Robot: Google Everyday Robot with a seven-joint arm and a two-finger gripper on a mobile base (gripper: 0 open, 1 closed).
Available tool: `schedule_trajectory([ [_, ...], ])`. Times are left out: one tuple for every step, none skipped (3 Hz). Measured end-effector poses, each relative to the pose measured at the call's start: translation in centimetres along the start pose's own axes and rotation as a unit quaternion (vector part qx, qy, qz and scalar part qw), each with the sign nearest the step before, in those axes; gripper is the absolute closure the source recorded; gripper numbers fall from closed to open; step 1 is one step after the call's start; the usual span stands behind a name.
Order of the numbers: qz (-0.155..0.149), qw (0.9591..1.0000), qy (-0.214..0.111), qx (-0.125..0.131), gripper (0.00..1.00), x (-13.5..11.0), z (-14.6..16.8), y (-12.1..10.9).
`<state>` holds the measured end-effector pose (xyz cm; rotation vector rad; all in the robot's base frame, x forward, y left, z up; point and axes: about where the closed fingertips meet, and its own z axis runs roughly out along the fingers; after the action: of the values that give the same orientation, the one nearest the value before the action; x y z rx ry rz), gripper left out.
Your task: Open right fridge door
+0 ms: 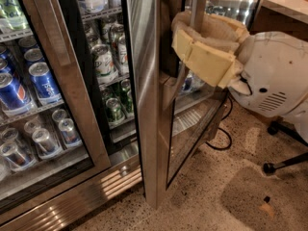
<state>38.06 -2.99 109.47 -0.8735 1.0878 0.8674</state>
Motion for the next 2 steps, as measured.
schedule_trajectory([
  [0.000,1.0000,0.000,0.000,1.00,0.00,0.00,0.00],
  [-0.001,1.0000,0.005,-0.003,1.00,-0.31,0.14,0.01],
])
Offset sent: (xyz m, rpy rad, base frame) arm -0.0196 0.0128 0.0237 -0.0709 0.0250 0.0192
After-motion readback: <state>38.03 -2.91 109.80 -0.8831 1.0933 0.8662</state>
